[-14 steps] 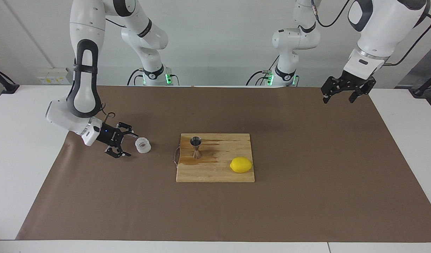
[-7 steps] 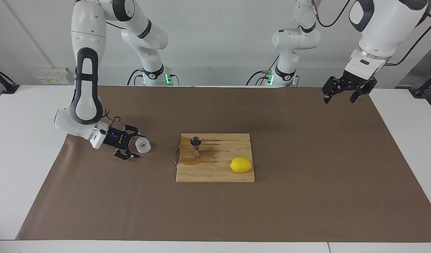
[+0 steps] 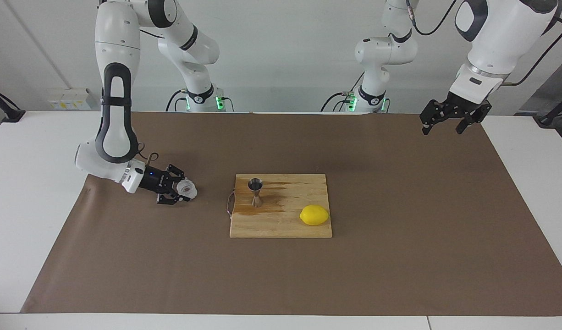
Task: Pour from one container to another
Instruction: 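Grasp the white cup with the right gripper and lift it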
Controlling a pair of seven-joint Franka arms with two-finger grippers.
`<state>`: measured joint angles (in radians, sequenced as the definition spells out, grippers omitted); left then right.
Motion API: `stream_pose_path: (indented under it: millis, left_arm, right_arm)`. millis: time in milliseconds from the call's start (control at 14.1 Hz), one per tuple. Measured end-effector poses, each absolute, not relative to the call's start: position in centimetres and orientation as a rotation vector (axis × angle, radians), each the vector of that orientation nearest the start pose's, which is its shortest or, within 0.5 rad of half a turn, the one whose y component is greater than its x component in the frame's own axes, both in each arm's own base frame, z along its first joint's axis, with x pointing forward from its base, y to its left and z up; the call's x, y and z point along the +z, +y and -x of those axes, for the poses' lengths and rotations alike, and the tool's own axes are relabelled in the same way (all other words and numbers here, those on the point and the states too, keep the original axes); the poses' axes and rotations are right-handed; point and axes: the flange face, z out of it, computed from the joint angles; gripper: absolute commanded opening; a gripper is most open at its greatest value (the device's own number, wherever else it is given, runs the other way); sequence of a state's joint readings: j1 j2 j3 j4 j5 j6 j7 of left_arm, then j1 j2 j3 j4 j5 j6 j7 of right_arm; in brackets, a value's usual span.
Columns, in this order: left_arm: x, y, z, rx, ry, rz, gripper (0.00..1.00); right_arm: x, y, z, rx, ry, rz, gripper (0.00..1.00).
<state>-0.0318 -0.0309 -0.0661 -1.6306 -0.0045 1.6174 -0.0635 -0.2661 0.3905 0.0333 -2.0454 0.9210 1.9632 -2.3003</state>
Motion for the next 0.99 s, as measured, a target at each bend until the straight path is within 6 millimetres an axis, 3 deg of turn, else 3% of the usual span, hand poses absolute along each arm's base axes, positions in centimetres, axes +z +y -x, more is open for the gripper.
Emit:
stream_pose_path:
  millis: [283,566,779,991]
  left_arm:
    - [61.7,-5.5,-54.6,-0.027,0.054,3.145,1.0]
    - [61.7,-5.5,-54.6,-0.027,0.054,3.145,1.0]
    - [61.7,-5.5,-54.6,-0.027,0.054,3.145,1.0]
    - [61.7,-5.5,-54.6,-0.027,0.054,3.145,1.0]
  right_arm:
    - [23.8,-7.1,-55.7,-0.756,-1.624,1.752,0.41]
    - [25.4,-4.5,-56.9,-0.733,-1.586,1.762,0.4]
    - [29.2,-1.7,-58.1,-0.708,-1.563,1.805,0.39]
    - [35.1,2.7,-58.6,-0.612,-1.539,1.911,0.39]
